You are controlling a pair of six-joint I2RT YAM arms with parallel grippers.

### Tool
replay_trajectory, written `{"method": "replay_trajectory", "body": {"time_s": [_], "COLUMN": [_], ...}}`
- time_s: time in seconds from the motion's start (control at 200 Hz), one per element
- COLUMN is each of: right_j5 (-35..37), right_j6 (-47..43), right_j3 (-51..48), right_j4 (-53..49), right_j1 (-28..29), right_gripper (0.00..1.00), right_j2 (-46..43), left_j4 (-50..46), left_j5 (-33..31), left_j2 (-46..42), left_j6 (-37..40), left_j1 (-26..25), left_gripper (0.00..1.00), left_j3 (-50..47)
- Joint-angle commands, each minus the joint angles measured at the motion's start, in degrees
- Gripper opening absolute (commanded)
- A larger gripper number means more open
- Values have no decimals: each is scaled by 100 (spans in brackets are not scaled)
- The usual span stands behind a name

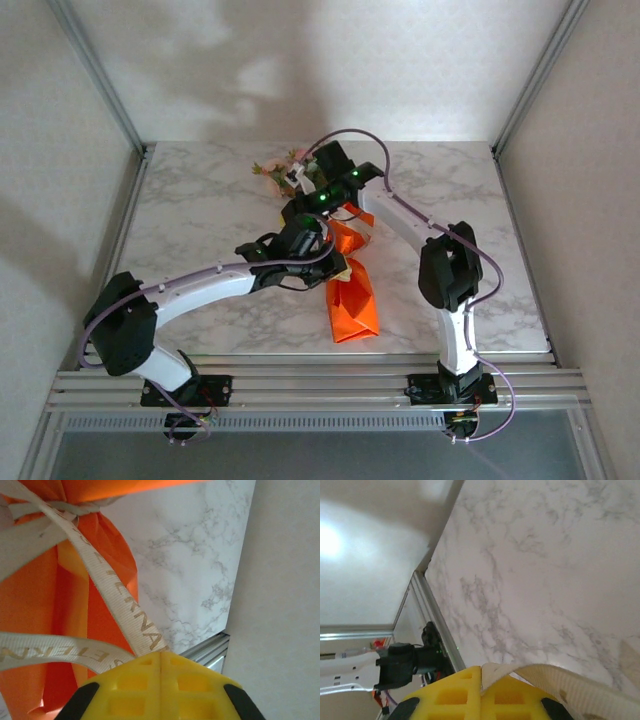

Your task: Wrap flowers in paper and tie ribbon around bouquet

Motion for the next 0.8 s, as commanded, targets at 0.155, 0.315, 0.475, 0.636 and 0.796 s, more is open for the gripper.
{"method": "replay_trajectory", "body": {"time_s": [0.155,0.315,0.475,0.636,0.796], "right_j5": [-87,697,1820,3100,3871], "right_j6": [-1036,-870,85,1982,4046], "right_j3": [393,-229,-947,-2624,-4169], "right_j4": [-1528,-1003,-236,918,1544], "right_j1": [278,250,-213,-1153,-1734], "right_gripper": [39,55,58,59,55], "right_j2": [69,-851,-1755,-2967,-3724], "left_j4": [259,206,133,69,-29], "left_j5": [-149,-179,-226,-277,-337], "left_j2": [6,51,59,72,89], "left_j6": [375,401,442,451,488], "left_j1": [-44,-44,-44,-44,-37], "left_gripper": [0,0,0,0,0], "left_j3": [21,65,122,170,258]}}
